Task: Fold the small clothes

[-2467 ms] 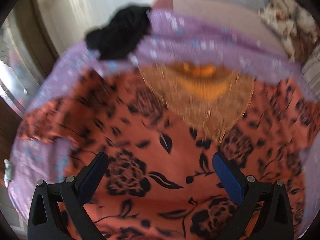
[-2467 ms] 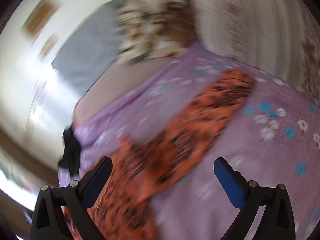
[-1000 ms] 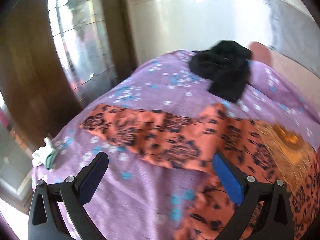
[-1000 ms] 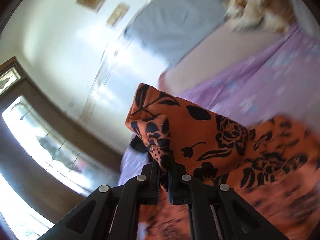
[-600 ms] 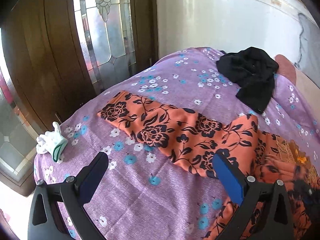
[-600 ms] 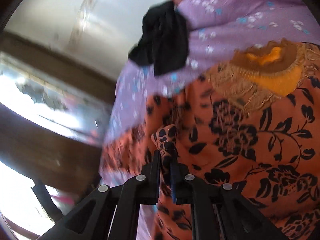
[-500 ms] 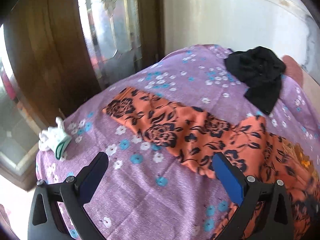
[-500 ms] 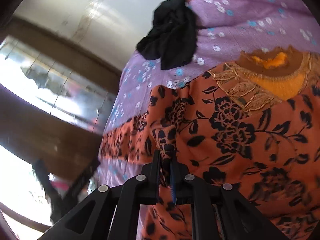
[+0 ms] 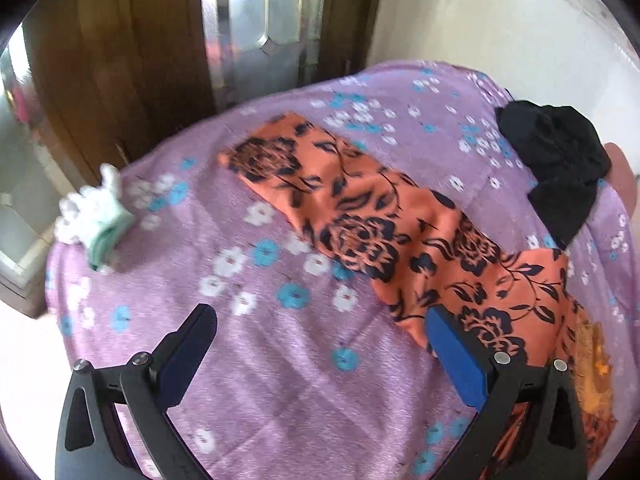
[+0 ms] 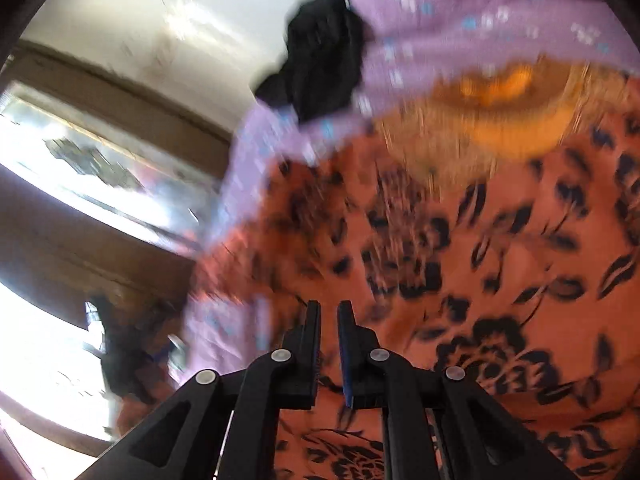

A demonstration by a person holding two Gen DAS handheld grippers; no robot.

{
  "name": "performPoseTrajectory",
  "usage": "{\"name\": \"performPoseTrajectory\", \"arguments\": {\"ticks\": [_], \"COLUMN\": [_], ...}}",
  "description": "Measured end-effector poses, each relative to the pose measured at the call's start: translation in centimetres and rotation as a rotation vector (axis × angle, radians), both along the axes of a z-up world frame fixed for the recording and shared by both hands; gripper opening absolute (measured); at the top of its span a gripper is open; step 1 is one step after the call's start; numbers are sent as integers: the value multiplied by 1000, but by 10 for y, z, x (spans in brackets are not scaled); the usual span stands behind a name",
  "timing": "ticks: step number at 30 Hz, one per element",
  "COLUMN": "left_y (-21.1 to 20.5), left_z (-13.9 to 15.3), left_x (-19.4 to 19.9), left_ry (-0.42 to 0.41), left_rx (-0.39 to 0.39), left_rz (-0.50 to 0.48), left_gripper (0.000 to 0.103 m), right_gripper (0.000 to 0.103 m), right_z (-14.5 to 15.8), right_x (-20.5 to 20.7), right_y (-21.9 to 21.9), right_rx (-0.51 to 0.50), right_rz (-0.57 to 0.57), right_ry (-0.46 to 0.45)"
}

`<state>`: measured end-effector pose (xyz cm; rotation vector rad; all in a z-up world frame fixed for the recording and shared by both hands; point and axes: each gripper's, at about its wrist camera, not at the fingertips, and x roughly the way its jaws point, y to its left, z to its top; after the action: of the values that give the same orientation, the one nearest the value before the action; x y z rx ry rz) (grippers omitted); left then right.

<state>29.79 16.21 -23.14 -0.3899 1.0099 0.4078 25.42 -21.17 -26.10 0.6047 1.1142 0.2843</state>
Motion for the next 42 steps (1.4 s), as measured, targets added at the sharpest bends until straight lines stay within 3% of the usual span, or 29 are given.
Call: {"name": "performPoseTrajectory", "arguments": {"ticks": [2,3,6,11,13,14,15,17,19,23,27,29,32,33,34,35,36,39,42], "left_y": [7,14,27,43,51,56,61,73,85,100,108,111,119,120,122,123,125,121,96], "left_z": [-7,-12,-23,-36,-38,-38,-38,-40,-40,-43,-45,-45,-47,-48,-49,-52,-54,-49,-17], "left_x": [6,10,17,15,14,16,20,29,35,51,66,73,80,80,82,83,84,78,77], "left_ry": [22,37,66,66,43,32,17,13,-9,-52,-92,-121,-154,-165,-163,-158,-153,-176,-213], "left_rx": [-40,-65,-150,-335,-364,-365,-369,-375,-378,-422,-397,-387,-368,-361,-347,-335,-328,-310,-222], "left_rz": [12,23,37,60,104,120,129,132,170,203,204,194,204,207,210,211,222,225,142], "left_gripper": [103,103,103,103,103,103,103,103,102,102,102,96,76,61,38,26,7,6,6], "right_gripper": [10,9,11,14,54,99,103,103,103,102,96,91,84,79,77,72,65,45,44], "right_z": [-21,-18,1,61,68,67,66,60,55,61,56,55,52,51,50,50,48,48,53], "right_x": [3,-2,-12,-61,-84,-92,-106,-119,-110,-112,-110,-112,-109,-108,-106,-105,-103,-100,-102], "right_y": [13,11,-4,-25,-30,-32,-39,-48,-47,-54,-70,-78,-86,-88,-89,-89,-89,-89,-97], "right_rx": [-96,-92,-68,-1,49,73,102,124,97,46,98,96,86,87,85,77,70,30,-11], "right_rz": [65,71,30,-29,-62,-92,-152,-211,-171,-154,-182,-191,-209,-211,-211,-211,-208,-201,-242], "right_ry": [88,34,7,-273,-317,-319,-348,-374,-337,-358,-346,-341,-333,-331,-328,-324,-323,-320,-336]}}
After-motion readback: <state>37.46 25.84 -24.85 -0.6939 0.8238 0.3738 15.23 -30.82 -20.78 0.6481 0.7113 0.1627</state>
